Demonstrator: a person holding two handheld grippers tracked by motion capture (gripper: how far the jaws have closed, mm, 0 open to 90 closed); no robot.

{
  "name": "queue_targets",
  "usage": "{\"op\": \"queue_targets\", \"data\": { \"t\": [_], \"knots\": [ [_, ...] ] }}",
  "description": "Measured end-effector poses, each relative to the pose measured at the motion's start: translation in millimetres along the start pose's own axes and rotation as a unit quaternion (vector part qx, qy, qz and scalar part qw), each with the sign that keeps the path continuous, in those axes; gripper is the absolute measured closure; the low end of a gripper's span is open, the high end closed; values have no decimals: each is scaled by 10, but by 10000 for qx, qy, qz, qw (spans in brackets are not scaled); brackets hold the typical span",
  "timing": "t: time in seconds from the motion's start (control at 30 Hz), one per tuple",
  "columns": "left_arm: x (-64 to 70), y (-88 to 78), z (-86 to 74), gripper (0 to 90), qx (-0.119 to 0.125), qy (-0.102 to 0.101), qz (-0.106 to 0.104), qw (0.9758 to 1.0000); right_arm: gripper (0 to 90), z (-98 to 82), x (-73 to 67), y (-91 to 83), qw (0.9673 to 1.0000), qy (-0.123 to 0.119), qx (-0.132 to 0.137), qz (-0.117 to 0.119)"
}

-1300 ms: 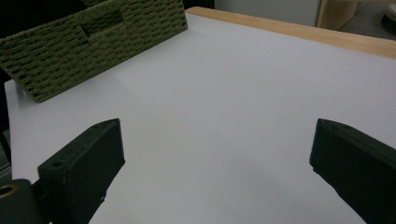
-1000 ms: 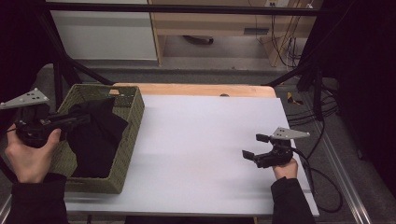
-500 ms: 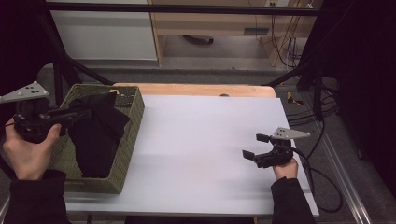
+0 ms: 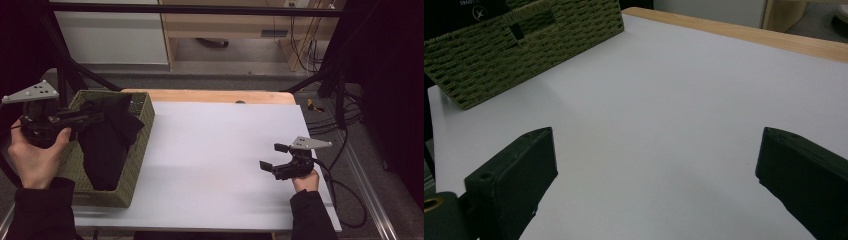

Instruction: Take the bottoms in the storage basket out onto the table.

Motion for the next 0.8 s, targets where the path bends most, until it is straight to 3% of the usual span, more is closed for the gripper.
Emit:
{"op": "queue_targets", "data": {
  "t": [0.8],
  "knots": [
    [164, 14, 299, 801, 85, 205, -137, 9997, 36, 4, 0, -8, 10000, -11, 27, 1]
  ]
}}
Point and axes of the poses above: each handheld gripper's, and its own axes: y roughly forward along the jaws, z roughly out of its top, x roughly to its right, the point moved 2 cm from there along y, roughly forward along the jaws, and after that the axes turned 9 degrees about z, right-handed, at the moved point
